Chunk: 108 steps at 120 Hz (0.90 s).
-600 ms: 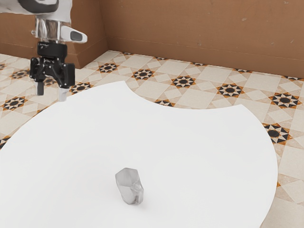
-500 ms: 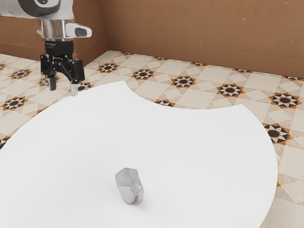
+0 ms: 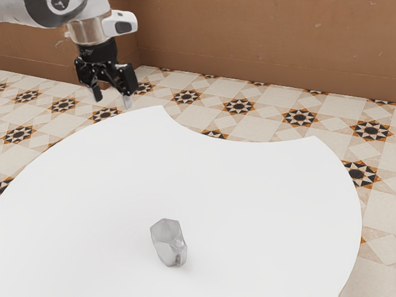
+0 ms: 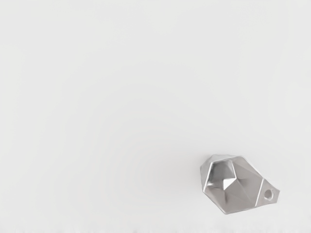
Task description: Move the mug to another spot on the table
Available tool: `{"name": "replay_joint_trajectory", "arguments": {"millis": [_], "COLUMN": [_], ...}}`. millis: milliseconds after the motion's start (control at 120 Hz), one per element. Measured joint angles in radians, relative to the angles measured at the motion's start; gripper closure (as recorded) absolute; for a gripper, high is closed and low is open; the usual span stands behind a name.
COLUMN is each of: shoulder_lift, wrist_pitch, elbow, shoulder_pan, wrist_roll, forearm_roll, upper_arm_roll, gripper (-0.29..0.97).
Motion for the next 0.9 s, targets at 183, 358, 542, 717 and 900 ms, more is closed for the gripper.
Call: {"name": "replay_joint_trajectory", "arguments": {"millis": [183, 358, 542, 717, 900], "shoulder_lift": [-0.179, -0.344, -0.469, -0.614, -0.678], "wrist_pitch": [0.11, 0.201, 0.222, 0.244, 0.317], "elbow": [-0.313, -0.445, -0.459, -0.506, -0.597], "shoulder_pan": [0.217, 0.563, 0.797, 0.915, 0.959], "wrist_roll": [-0.151, -0.307, -0.455, -0.567, -0.679], "forearm_roll": [-0.086, -0.244, -0.465, -0.663, -0.836], "upper_arm_roll": [-0.207, -0.578, -0.86, -1.046, -1.155], "gripper": [0.0, 0.0, 0.0, 0.01, 0.0]}}
